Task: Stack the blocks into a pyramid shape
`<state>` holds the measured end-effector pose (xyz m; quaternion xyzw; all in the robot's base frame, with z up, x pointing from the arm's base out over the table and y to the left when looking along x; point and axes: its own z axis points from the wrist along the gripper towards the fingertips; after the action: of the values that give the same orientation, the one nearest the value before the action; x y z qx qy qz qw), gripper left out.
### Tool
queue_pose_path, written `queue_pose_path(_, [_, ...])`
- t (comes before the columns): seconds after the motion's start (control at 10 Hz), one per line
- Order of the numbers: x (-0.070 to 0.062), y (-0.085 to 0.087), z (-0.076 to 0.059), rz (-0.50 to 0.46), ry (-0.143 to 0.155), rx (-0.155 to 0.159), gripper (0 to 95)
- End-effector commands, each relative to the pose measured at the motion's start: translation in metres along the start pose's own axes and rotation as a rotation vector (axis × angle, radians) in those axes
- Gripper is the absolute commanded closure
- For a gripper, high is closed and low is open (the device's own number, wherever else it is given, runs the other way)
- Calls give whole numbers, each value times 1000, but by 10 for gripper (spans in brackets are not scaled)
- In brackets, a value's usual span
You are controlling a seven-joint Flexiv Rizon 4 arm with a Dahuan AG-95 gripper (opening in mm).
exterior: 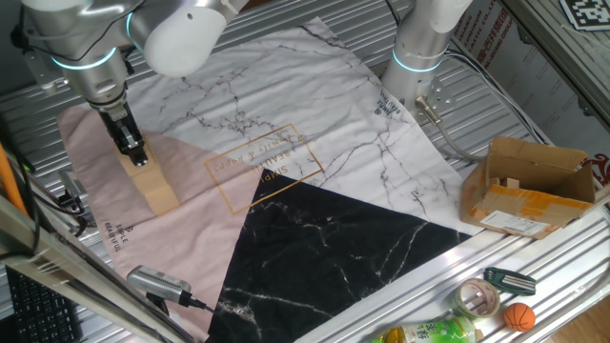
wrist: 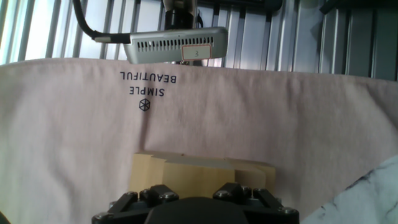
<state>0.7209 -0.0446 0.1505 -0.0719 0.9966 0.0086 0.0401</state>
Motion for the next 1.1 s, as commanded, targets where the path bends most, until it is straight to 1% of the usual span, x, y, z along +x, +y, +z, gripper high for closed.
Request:
queue_pose_path(0.1, [0, 0, 0, 2, 0, 0, 950])
queue_pose_path(1.1, [3, -1, 1, 8, 1, 5, 950])
